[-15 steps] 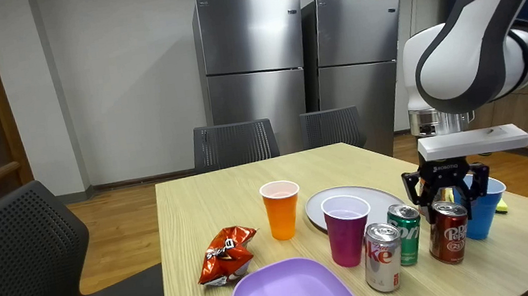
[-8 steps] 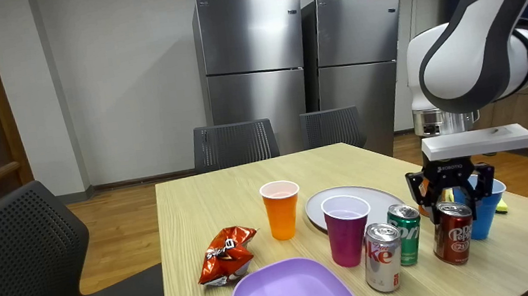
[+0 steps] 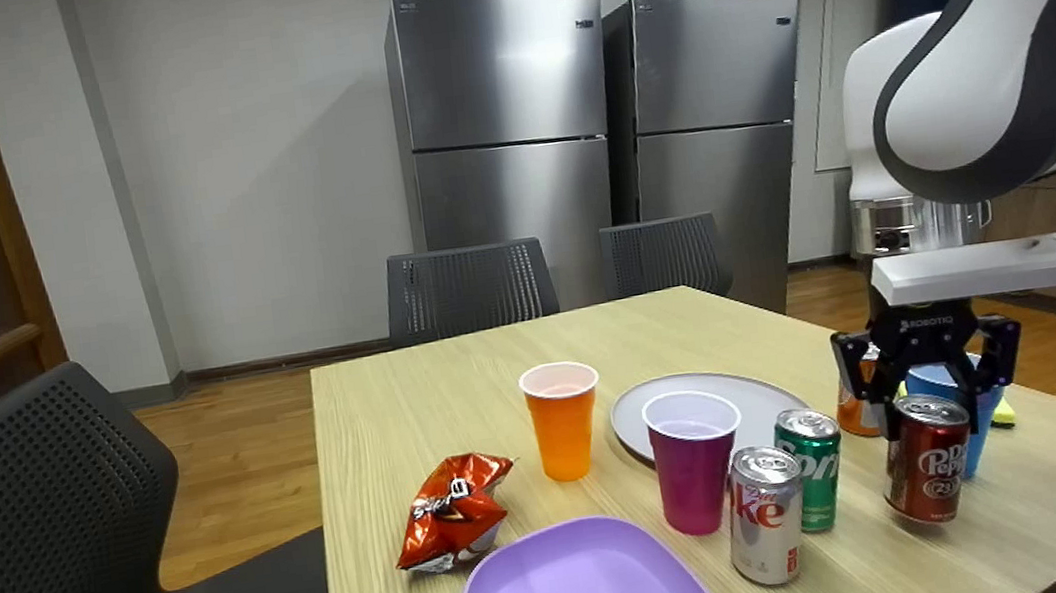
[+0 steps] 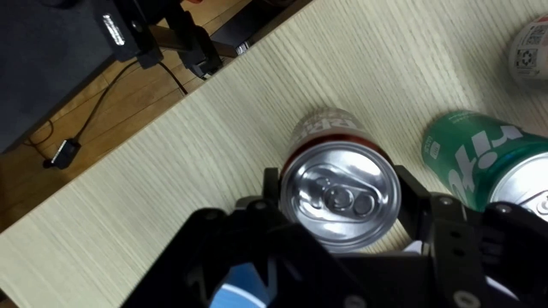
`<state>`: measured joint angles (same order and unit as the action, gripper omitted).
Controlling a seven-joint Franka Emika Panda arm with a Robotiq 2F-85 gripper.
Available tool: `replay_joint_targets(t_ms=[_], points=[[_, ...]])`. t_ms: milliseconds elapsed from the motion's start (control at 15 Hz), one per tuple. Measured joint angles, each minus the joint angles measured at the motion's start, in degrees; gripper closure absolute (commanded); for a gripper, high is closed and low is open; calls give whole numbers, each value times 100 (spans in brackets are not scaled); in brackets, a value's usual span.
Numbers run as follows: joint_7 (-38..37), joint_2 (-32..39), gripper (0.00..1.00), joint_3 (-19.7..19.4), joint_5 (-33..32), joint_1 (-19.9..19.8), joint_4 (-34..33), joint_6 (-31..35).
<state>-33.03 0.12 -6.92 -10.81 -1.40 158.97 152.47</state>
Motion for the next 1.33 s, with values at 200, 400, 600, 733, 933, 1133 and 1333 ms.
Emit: replay_joint_targets(t_ms=[200,400,600,733,933,1133,1333], points=[[39,-278,60,44,4,-1,-11,-68],[46,-572,60,155,30,-2,-22,-207],[45,-973,60,344,130,-1,-22,-459],[41,-1269,60,502,224,-2,-22,-636],[33,-1735,60,729,406,-2,-21,-852],[33,-2130,60,933,563,-1,-20,-1007],[33,-2407,60,1163,705,15,-19,-1136]])
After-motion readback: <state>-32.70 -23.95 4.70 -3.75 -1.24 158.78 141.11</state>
